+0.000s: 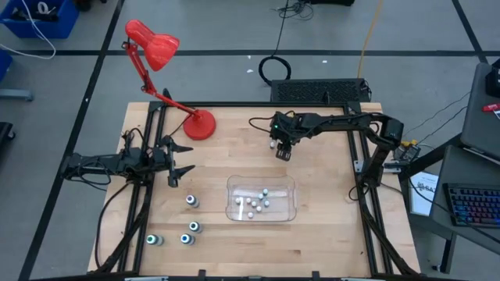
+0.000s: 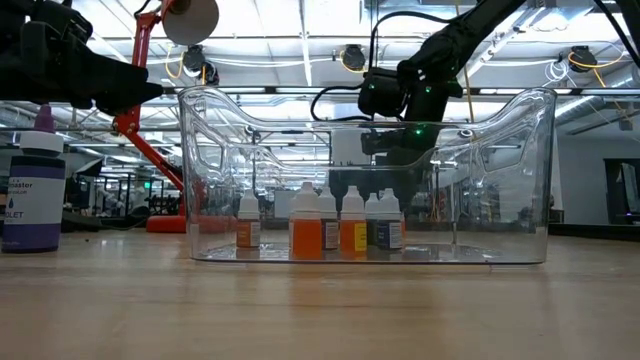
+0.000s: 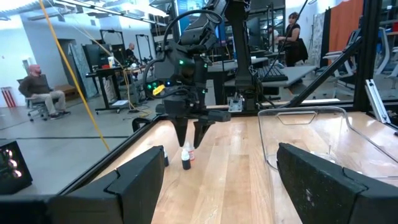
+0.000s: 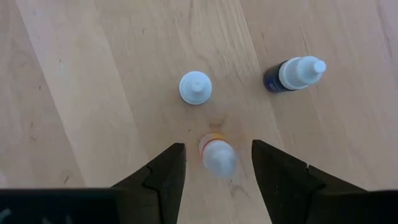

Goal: Pick & Place food coloring
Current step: Put the orange food coloring bottle into the transparent bin

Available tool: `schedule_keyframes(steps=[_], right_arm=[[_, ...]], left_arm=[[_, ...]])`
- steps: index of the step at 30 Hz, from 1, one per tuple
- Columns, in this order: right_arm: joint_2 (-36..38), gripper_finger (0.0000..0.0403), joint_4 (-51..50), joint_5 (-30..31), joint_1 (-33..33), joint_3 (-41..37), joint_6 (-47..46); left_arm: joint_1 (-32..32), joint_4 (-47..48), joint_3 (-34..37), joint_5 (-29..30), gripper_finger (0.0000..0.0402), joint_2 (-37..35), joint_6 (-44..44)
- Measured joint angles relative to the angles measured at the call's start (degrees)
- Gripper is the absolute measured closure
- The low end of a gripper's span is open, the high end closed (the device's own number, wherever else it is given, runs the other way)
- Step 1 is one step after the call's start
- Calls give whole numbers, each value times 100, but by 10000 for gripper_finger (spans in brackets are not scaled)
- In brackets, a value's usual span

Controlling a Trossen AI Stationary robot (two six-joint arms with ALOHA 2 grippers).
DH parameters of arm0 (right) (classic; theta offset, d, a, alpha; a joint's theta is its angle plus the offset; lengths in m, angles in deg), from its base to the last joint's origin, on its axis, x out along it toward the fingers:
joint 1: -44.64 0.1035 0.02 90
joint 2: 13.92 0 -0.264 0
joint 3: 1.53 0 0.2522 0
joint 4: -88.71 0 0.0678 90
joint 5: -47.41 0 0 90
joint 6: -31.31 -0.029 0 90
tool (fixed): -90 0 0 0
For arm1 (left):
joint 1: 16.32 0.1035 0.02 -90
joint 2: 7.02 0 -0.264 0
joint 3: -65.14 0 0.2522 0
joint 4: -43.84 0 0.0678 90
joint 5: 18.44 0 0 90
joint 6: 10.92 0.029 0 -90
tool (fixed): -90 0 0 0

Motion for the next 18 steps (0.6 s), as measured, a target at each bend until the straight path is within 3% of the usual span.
schedule_keyframes(steps=[18], right_arm=[[-4, 232, -119, 2, 15, 2, -101]], left_arm=[[1, 0, 0, 0, 96, 1, 0]])
